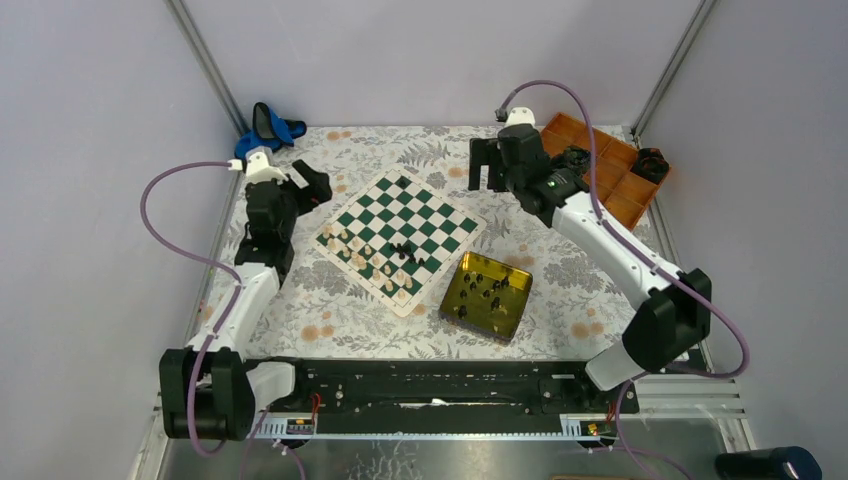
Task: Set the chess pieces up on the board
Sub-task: Pick up the chess piece from the chessboard.
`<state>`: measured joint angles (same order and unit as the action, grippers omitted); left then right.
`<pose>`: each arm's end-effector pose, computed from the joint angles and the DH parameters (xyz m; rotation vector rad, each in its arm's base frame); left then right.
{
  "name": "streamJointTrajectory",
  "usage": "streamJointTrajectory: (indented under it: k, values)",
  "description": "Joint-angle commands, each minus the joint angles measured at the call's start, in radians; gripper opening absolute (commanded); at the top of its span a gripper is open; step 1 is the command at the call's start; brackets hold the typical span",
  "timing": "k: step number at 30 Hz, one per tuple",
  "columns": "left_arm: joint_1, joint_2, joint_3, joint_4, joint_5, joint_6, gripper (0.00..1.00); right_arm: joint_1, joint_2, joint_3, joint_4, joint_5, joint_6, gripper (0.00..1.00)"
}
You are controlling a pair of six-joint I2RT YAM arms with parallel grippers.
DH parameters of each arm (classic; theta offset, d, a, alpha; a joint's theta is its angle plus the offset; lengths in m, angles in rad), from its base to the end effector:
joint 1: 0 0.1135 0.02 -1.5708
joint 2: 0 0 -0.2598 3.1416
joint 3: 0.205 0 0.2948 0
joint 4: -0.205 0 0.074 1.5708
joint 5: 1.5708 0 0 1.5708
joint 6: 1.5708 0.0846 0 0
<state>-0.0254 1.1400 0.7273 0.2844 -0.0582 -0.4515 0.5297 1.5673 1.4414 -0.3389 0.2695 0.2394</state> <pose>0.3571 -0.0042 0.2685 -0.4038 1.6599 -0.3064 0.4015 0.2090 0.3269 -0.1247 2.0202 0.2136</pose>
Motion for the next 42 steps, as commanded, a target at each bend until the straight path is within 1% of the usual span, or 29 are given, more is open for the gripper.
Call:
streamJointTrajectory:
  k: [1,2,3,4,5,6,7,8,9,10,11,12,17,20,23,27,33,42]
  values:
    - [0.006,-0.039,0.014,-0.195,0.158,-0.071,0.99,0.006,-0.112,-0.07,0.042,-0.015,-0.027,1.0]
    - [0.001,-0.068,0.005,-0.21,0.151,-0.07,0.99,0.006,-0.113,-0.09,0.05,-0.027,-0.03,0.98]
    - [-0.01,-0.091,0.003,-0.25,0.124,-0.067,0.98,0.007,-0.101,-0.096,0.046,-0.048,-0.034,0.93]
    - [-0.022,-0.114,0.005,-0.274,0.091,-0.058,0.95,0.01,-0.086,-0.093,0.038,-0.066,-0.038,0.86]
    - [-0.035,-0.131,0.006,-0.332,0.068,-0.045,0.92,0.017,-0.069,-0.087,0.029,-0.071,-0.042,0.78]
    - [-0.045,-0.146,0.008,-0.368,0.062,-0.036,0.88,0.027,-0.05,-0.079,0.016,-0.062,-0.041,0.72]
    - [-0.055,-0.161,0.01,-0.406,0.031,-0.031,0.84,0.038,-0.026,-0.065,-0.001,-0.065,-0.039,0.67]
    - [-0.069,-0.175,0.012,-0.438,0.004,-0.032,0.83,0.051,0.0,-0.048,-0.02,-0.071,-0.04,0.63]
    - [-0.082,-0.192,0.01,-0.47,-0.021,-0.036,0.84,0.069,0.028,-0.028,-0.043,-0.082,-0.043,0.6]
    - [-0.102,-0.209,0.006,-0.494,-0.037,-0.038,0.9,0.093,0.056,-0.011,-0.063,-0.09,-0.05,0.58]
    - [-0.114,-0.224,0.001,-0.514,-0.049,-0.038,0.95,0.121,0.079,0.003,-0.075,-0.085,-0.054,0.57]
    - [-0.123,-0.24,-0.004,-0.533,-0.065,-0.038,0.98,0.159,0.101,0.013,-0.084,-0.076,-0.055,0.57]
    - [-0.126,-0.281,-0.011,-0.589,-0.064,-0.035,0.99,0.268,0.197,0.063,-0.102,-0.063,-0.033,0.57]
    - [-0.128,-0.286,-0.005,-0.622,-0.049,-0.046,0.99,0.302,0.247,0.084,-0.11,-0.066,-0.004,0.57]
    - [-0.129,-0.295,0.005,-0.66,-0.055,-0.063,0.99,0.322,0.294,0.099,-0.129,-0.084,0.02,0.55]
    - [-0.146,-0.326,0.014,-0.682,-0.096,-0.069,0.99,0.344,0.322,0.096,-0.146,-0.092,0.03,0.55]
    - [-0.155,-0.312,0.027,-0.68,-0.133,-0.064,0.99,0.345,0.361,0.088,-0.148,-0.11,0.034,0.51]
    - [-0.156,-0.329,-0.002,-0.653,-0.132,-0.078,0.99,0.345,0.409,0.078,-0.121,-0.131,0.024,0.47]
